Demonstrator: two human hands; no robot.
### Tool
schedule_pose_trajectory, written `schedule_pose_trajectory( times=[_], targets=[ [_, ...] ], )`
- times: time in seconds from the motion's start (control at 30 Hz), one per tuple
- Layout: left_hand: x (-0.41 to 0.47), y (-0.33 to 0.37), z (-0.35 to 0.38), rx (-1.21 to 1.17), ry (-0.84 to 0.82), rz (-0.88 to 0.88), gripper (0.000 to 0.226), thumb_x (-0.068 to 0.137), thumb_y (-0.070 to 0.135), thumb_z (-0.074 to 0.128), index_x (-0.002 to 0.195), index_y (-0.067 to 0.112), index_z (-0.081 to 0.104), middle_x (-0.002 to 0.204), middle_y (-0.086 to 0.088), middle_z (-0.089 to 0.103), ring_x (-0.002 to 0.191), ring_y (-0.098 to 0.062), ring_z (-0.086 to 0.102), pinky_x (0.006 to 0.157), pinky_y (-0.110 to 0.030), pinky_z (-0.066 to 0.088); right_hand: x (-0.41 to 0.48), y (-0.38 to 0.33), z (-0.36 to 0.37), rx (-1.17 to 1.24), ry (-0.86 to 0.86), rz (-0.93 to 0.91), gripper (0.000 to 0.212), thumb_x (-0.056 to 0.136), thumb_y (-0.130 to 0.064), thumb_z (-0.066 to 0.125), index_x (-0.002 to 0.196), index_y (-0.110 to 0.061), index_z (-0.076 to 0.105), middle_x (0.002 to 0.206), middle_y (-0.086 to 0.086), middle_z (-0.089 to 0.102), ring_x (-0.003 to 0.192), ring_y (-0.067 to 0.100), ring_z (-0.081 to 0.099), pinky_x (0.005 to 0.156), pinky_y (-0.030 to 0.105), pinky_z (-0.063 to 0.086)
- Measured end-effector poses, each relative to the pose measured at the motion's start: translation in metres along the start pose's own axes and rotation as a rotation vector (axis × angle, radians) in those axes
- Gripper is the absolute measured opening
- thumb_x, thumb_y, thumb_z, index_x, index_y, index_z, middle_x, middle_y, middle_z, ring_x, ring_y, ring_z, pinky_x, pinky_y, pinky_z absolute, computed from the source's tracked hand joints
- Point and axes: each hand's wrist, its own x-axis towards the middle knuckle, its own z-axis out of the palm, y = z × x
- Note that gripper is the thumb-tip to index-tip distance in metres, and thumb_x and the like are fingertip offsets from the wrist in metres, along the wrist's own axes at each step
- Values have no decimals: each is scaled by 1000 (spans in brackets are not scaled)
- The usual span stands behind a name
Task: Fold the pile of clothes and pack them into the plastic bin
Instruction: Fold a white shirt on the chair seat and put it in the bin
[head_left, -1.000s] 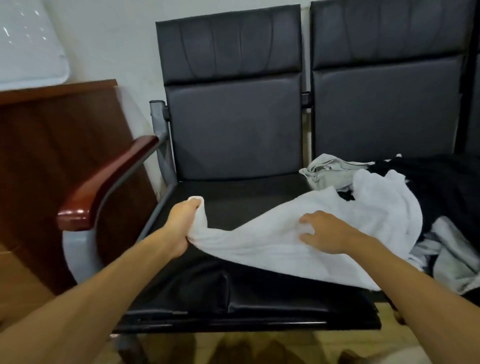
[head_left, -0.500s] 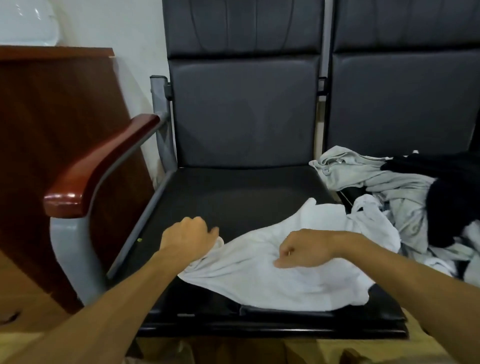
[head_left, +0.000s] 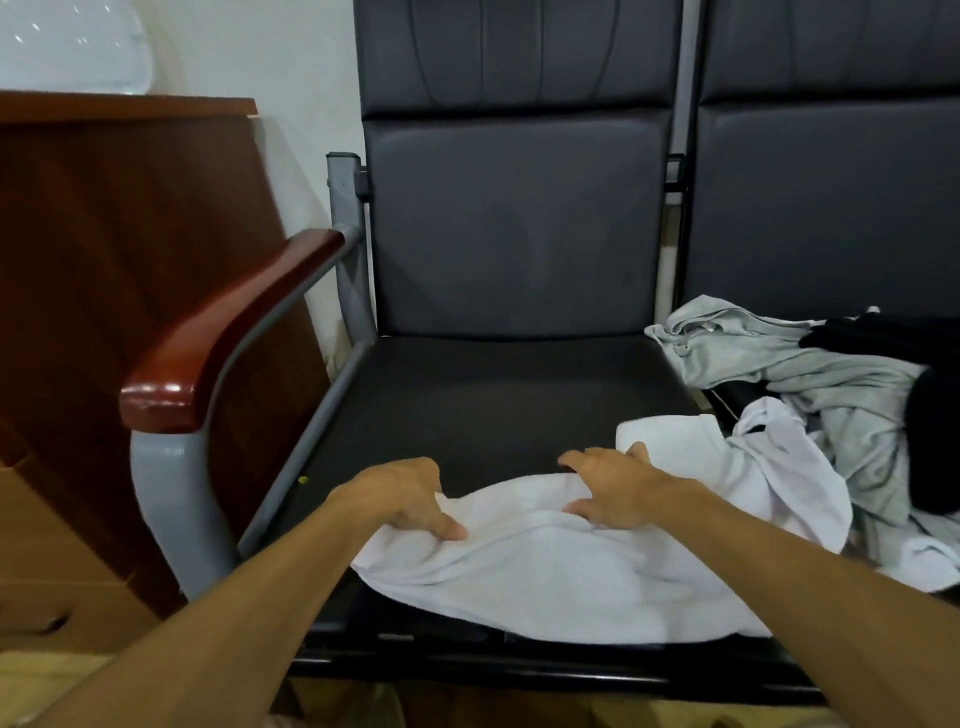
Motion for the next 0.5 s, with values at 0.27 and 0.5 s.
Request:
schedule_pose_trajectory(
  times=[0.27, 0.5],
  targets=[
    [-15, 0, -8, -133, 993, 61, 20, 97, 33, 51, 107, 18, 58, 100, 0, 57, 87, -20, 58, 77, -33, 49, -14, -7, -33, 50, 886, -46, 24, 71, -15, 76, 87, -16, 58, 86, 1, 58, 79, 27, 58, 67, 31, 33],
    [-21, -7, 10, -21, 760, 569, 11, 84, 23, 67, 94, 21, 63, 99, 8, 40, 92, -10, 43, 82, -28, 43, -39, 17, -31, 21, 438, -308, 30, 73, -41, 78, 90, -22, 63, 91, -7, 58, 87, 15, 56, 85, 29, 38]
  ],
)
